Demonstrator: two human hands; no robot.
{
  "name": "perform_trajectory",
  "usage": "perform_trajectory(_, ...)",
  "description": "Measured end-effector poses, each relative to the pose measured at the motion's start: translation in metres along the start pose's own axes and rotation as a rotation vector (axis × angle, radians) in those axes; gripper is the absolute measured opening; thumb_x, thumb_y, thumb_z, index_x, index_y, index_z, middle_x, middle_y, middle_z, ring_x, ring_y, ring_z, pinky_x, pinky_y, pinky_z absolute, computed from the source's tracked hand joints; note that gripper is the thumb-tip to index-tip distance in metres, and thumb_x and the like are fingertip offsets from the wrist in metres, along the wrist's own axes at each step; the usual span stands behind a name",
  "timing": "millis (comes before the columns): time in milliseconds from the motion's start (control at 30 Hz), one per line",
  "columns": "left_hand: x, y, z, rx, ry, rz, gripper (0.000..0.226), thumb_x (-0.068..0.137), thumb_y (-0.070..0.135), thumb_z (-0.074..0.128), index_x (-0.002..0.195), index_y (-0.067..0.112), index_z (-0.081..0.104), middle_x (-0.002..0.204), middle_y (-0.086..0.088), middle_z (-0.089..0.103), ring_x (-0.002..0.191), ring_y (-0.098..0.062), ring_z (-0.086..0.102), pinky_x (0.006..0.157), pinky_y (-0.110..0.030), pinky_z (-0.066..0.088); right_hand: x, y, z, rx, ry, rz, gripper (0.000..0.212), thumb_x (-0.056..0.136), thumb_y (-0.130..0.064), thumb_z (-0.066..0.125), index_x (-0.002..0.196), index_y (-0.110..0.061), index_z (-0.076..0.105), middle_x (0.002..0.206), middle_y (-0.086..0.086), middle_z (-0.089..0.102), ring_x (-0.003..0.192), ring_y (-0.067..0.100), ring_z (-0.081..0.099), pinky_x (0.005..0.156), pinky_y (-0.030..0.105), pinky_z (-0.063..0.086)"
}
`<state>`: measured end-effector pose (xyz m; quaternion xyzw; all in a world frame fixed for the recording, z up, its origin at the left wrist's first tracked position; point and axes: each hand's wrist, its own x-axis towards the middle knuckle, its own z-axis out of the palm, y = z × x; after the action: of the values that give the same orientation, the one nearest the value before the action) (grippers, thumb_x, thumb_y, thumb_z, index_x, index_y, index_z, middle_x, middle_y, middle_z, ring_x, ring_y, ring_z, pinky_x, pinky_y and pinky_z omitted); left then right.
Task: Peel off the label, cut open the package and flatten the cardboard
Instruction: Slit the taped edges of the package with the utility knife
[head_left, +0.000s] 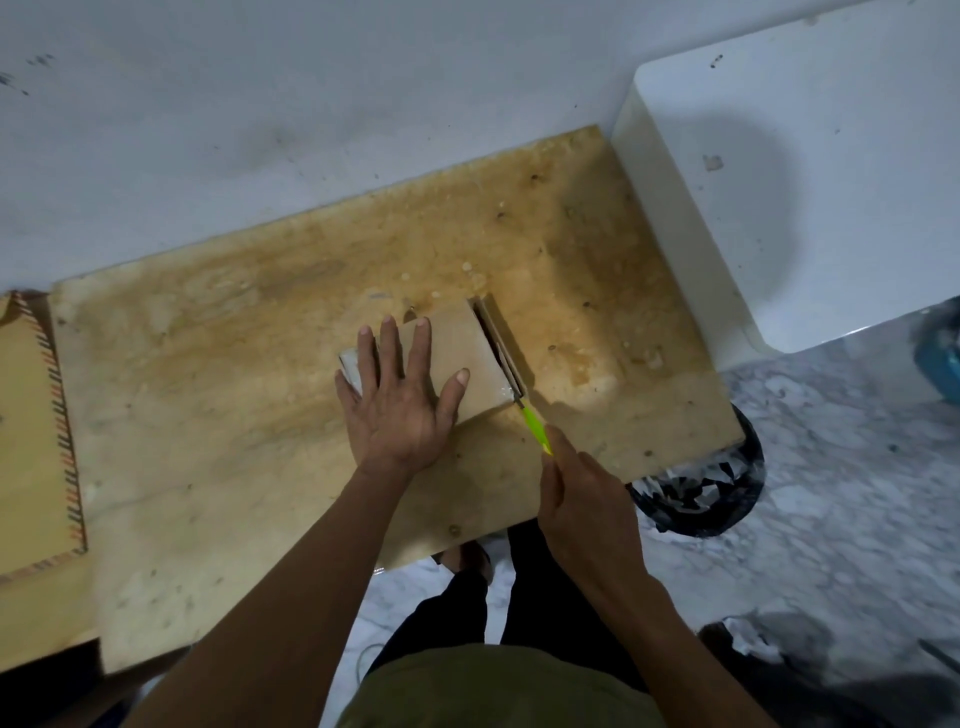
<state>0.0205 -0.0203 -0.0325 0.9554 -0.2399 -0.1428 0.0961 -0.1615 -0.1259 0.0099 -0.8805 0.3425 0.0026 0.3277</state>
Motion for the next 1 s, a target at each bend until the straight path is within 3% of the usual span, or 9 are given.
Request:
perform_trajectory(133,-0.001,0.000,-0.002,-0.008,-0.017,0.004,0.074,0.096,0.073,0.020,0.159,0.038,0.003,0.170,-0.003,-0.001,0.156,-0.027,-0.010,0.118,-0.067,0.009,-0.006,0.007,0.004,0.011,-0.011,0.041,0.040,0.102,-0.024,0.043,0.142,-0.024,0.047,0.083,0.010,0.065,0.068,0.030,0.060,0.053,0.034,0.041)
perform_trajectory(233,-0.002,0.000,-0.005,-0.010,-0.036,0.003,0.074,0.096,0.072,0.020,0.159,0.038,0.001,0.170,-0.002,-0.004,0.156,-0.027,-0.011,0.119,-0.066,0.008,-0.010,0.015,-0.004,0.026,-0.029,0.105,0.030,0.101,-0.027,0.044,0.130,-0.028,0.050,0.068,-0.003,0.056,0.057,0.020,0.053,0.047,0.028,0.030)
perform_trajectory(333,-0.002,0.000,-0.006,-0.015,-0.050,0.001,0.074,0.096,0.073,0.021,0.159,0.039,0.000,0.170,-0.001,-0.004,0.155,-0.026,-0.012,0.119,-0.065,0.008,-0.010,0.014,-0.020,0.177,0.010,0.216,0.015,0.097,-0.041,0.047,0.105,-0.031,0.055,0.056,-0.002,0.052,0.052,0.014,0.052,0.046,0.035,0.039)
perform_trajectory(467,-0.002,0.000,-0.008,-0.019,-0.054,0.008,0.074,0.095,0.073,0.021,0.159,0.039,0.001,0.170,-0.002,-0.002,0.156,-0.026,-0.011,0.119,-0.066,0.009,0.017,0.002,-0.041,0.378,0.175,0.291,0.028,0.093,-0.051,0.056,0.078,-0.028,0.062,0.058,-0.002,0.063,0.057,0.012,0.060,0.055,0.032,0.047)
perform_trajectory(633,-0.002,-0.001,-0.010,-0.023,-0.075,0.009,0.075,0.095,0.074,0.020,0.158,0.041,-0.001,0.170,0.000,-0.006,0.155,-0.025,-0.014,0.119,-0.066,0.008,0.066,-0.005,-0.049,0.508,0.228,0.248,0.025,0.098,-0.035,0.056,0.087,-0.019,0.073,0.065,-0.004,0.072,0.046,0.001,0.054,0.054,0.021,0.039)
perform_trajectory(833,-0.001,-0.001,-0.011,-0.021,-0.082,0.013,0.076,0.094,0.076,0.018,0.158,0.042,-0.006,0.169,0.001,-0.009,0.154,-0.024,-0.018,0.120,-0.065,0.006,0.110,0.002,-0.049,0.498,0.002,0.203,0.026,0.100,-0.014,0.046,0.115,-0.018,0.067,0.082,-0.012,0.072,0.047,-0.001,0.050,0.050,0.019,0.038)
perform_trajectory(933,0.000,-0.001,-0.011,-0.023,-0.084,0.008,0.077,0.092,0.077,0.015,0.157,0.042,-0.006,0.169,0.002,-0.010,0.154,-0.023,-0.018,0.120,-0.065,0.006,0.128,0.007,-0.038,0.458,-0.052,0.200,0.033,0.099,-0.016,0.047,0.128,-0.019,0.061,0.100,-0.002,0.071,0.071,0.004,0.061,0.064,0.018,0.049)
perform_trajectory(1000,0.000,0.000,-0.011,-0.035,-0.084,0.007,0.078,0.091,0.078,0.014,0.157,0.043,-0.006,0.169,0.003,-0.010,0.154,-0.023,-0.018,0.120,-0.065,0.005,0.144,0.012,-0.026,0.341,-0.017,0.184,0.037,0.095,-0.025,0.049,0.129,-0.021,0.062,0.110,0.009,0.065,0.094,0.022,0.065,0.084,0.033,0.056)
